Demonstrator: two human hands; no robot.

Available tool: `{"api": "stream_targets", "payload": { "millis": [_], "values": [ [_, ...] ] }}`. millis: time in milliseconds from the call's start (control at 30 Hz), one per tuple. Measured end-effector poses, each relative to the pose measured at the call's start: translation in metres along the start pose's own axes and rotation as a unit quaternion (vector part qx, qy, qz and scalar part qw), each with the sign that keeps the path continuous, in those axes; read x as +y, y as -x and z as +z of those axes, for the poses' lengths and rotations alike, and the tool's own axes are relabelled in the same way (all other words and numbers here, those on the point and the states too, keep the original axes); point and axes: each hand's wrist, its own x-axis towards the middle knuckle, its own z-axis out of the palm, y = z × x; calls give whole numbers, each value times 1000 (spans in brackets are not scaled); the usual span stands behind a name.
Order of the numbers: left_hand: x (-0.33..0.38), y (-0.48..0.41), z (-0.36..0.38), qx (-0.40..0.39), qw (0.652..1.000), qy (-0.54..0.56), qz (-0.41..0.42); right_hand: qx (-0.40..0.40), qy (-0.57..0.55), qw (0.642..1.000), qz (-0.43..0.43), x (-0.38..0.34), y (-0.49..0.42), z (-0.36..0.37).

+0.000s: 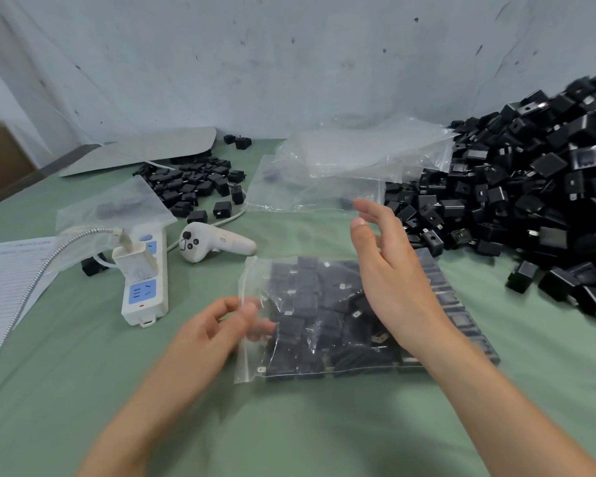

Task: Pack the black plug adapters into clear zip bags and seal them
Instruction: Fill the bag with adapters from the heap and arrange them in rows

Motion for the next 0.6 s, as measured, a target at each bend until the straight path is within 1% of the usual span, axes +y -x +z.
{"api": "stream_targets", "payload": {
  "millis": [100, 333, 433, 533, 600],
  "values": [
    [1, 0, 4, -3, 999, -31, 26, -3, 3, 1000, -1, 0, 0, 1],
    [7, 0, 1, -19, 999, -17, 25, -10, 29, 1000, 0, 2, 1, -1],
    [9, 1, 6, -33, 999, -15, 7, -20, 115, 993, -11, 3, 0, -2],
    [12, 3, 10, -50, 999, -13, -2, -37, 223, 974, -20, 6, 1, -2],
    [12, 3, 6, -48, 999, -26, -4, -57, 278, 959, -17, 7, 2, -2]
  ]
}}
